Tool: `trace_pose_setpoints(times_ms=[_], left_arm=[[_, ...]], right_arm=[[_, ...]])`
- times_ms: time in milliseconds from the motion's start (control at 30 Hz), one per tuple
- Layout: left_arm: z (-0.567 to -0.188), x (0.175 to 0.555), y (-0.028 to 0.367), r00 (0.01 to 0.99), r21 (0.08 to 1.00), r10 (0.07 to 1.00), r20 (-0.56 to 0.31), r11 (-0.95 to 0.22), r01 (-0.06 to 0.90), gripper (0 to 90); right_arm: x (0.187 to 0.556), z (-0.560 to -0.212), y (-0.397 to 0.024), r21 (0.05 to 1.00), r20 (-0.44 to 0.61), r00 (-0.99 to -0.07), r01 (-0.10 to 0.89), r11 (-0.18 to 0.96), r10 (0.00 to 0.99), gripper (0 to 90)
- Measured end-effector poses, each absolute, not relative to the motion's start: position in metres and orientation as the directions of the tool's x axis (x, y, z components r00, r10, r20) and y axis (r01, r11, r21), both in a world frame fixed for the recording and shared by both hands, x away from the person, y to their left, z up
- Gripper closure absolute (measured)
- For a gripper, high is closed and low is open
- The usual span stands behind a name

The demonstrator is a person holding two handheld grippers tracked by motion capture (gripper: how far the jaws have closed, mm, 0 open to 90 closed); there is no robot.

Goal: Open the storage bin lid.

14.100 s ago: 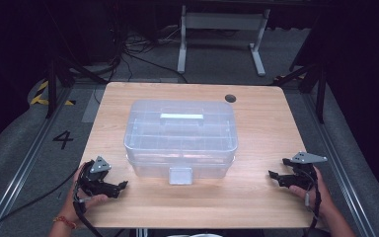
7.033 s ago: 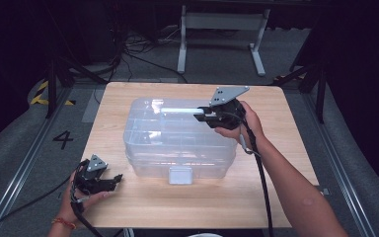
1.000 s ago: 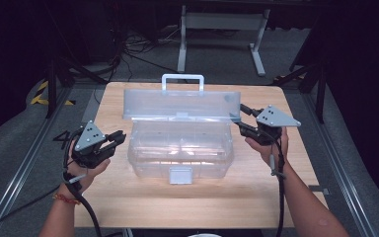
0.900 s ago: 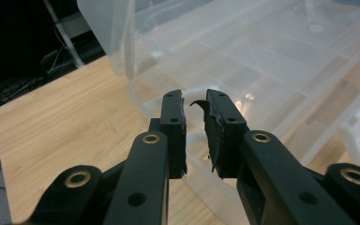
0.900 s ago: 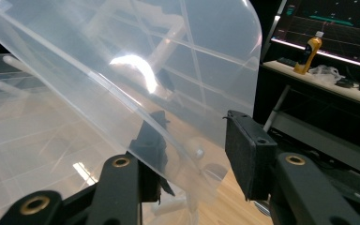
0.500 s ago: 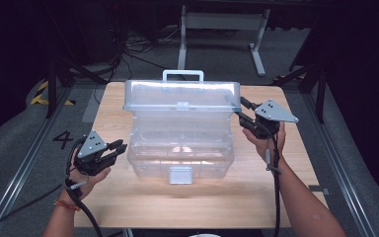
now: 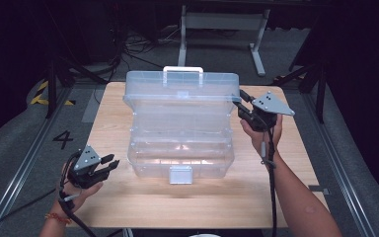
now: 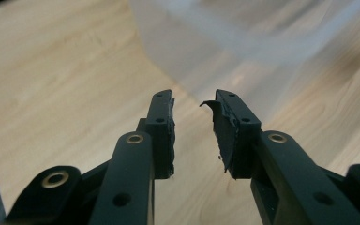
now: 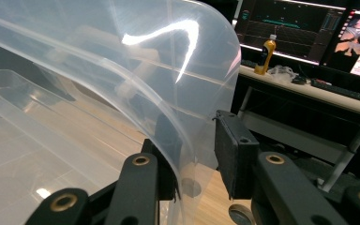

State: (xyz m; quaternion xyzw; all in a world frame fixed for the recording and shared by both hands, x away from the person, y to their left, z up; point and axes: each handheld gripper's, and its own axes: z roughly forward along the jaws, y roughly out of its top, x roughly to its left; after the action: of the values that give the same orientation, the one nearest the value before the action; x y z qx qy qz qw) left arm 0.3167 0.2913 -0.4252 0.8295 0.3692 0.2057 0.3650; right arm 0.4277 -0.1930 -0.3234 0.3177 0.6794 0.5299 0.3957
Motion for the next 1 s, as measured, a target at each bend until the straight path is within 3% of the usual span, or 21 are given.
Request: trace_pose_setpoints(times_ms=[300,567,1000], left_arm=[[-0.461,0.311,0.298,0.634,0.684,0.773,0.027,-0.477,0.552,66.9],[-0.467,0.312,0.289,0.666,0.644,0.744,0.06,-0.539,0.543,66.4],[-0.472,0.313,0.288,0.665,0.654,0.747,0.005,-0.505,0.563,63.7]], right_arm=[[0.44,-0.317,-0.189,0.975,-0.191,-0.455,0.019,0.224,0.87,72.5],[0.441,-0.314,-0.184,0.968,-0.24,-0.391,-0.023,0.251,0.889,79.2],[0.457,-0.309,-0.177,0.959,-0.27,-0.342,-0.011,0.283,0.9,82.4]])
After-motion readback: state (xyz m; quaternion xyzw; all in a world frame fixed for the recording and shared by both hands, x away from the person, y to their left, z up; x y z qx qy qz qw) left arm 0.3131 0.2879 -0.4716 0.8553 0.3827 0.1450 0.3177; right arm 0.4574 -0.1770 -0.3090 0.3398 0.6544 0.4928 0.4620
